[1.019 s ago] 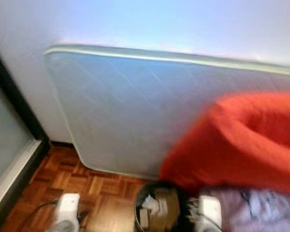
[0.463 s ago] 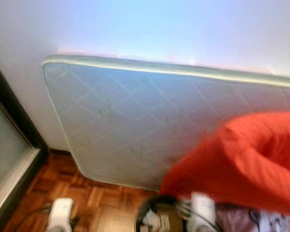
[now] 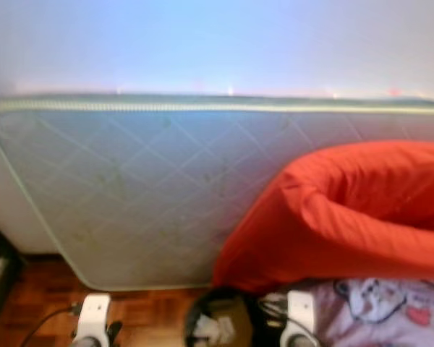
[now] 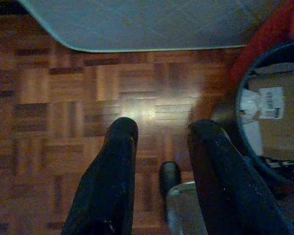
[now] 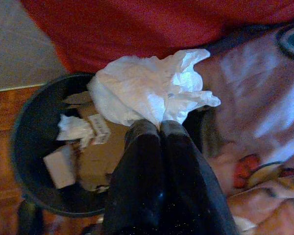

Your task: Clean up the room

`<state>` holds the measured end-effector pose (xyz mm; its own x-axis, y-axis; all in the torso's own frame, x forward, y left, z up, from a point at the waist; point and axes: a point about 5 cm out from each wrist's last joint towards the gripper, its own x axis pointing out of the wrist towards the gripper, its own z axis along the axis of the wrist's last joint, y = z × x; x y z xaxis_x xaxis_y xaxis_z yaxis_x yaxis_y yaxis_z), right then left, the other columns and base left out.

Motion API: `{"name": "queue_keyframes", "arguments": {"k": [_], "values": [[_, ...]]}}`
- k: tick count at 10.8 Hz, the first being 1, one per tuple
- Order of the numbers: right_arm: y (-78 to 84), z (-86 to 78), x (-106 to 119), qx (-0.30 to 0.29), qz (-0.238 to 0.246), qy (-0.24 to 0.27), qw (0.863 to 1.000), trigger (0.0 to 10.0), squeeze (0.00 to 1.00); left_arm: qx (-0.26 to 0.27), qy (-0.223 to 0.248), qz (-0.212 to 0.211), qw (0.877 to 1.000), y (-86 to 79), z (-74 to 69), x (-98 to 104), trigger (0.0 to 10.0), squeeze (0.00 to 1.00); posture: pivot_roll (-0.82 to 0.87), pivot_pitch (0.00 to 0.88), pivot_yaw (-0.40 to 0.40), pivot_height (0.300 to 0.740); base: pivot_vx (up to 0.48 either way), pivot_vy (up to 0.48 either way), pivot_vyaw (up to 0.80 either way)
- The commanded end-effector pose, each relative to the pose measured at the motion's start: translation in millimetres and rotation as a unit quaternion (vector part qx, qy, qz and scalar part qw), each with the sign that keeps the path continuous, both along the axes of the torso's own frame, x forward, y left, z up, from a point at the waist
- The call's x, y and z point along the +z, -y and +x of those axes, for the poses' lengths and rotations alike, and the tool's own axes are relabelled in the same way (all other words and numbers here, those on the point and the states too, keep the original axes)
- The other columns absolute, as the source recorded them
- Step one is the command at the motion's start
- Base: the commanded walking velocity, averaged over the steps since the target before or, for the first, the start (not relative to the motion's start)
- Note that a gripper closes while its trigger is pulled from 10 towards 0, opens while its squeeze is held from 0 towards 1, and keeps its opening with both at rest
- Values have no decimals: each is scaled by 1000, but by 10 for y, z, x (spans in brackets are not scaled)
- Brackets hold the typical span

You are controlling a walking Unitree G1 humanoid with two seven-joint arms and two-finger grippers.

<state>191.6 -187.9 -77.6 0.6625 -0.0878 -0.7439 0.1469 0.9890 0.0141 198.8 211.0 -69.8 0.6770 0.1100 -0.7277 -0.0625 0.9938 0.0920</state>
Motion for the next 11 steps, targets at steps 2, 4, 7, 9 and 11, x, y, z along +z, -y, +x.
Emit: {"name": "queue_keyframes", "arguments": {"k": [2, 4, 7, 9, 11], "values": [[32, 97, 62, 1, 9, 24, 1000, 10000, 0, 6, -2, 0, 1000, 3, -21, -12, 10000, 0, 109, 2, -24, 740, 0, 0, 0], [-62, 165, 97, 33, 33, 42, 998, 10000, 0, 9, 3, 2, 1000, -1, -19, -7, 10000, 0, 109, 4, -25, 740, 0, 0, 0], [-239, 430, 292, 86, 70, 124, 986, 10000, 0, 10, 59, -3, 998, 15, 175, 123, 10000, 0, 110, 10, -22, 740, 0, 0, 0], [-263, 498, 350, 94, 70, 144, 983, 10000, 0, 9, 97, -11, 995, 58, 322, 224, 10000, 0, 111, 8, -23, 740, 0, 0, 0], [-247, 521, 378, 88, 67, 159, 981, 10000, 0, 10, 110, -14, 994, 71, 361, 255, 10000, 0, 111, 10, -21, 740, 0, 0, 0]]}}
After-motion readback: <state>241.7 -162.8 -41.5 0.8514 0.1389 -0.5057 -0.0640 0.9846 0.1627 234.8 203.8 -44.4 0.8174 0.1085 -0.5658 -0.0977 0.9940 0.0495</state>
